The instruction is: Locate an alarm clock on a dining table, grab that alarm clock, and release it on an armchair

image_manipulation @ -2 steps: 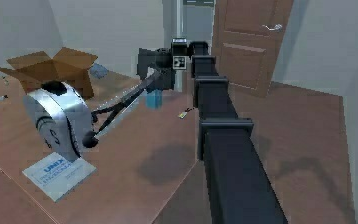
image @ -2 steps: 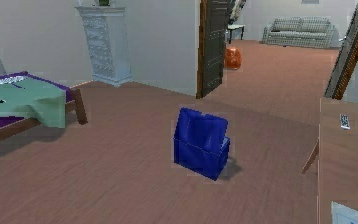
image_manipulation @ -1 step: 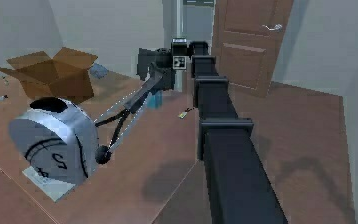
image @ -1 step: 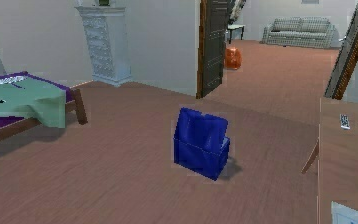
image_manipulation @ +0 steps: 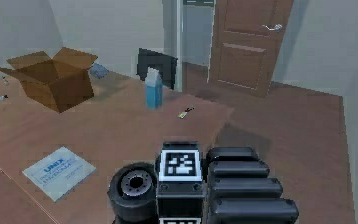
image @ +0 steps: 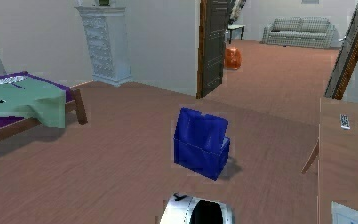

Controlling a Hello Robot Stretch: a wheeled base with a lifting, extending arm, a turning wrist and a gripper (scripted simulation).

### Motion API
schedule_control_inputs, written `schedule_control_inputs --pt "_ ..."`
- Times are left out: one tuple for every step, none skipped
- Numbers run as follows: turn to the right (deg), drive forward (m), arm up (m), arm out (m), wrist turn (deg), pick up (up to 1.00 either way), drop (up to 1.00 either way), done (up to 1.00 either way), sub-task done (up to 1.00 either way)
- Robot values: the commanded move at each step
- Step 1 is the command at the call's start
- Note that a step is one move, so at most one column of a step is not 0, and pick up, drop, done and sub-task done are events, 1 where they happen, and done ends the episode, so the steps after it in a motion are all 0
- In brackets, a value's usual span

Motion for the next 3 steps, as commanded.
schedule_control_inputs --pt "30.0 0.0 0.0 0.0 0.0 0.0 0.0 0.0 0.0" --pt "0.0 0.15 0.0 0.0 0.0 0.0 0.0 0.0 0.0" --pt "45.0 0.0 0.0 0.0 0.0 0.0 0.0 0.0 0.0"
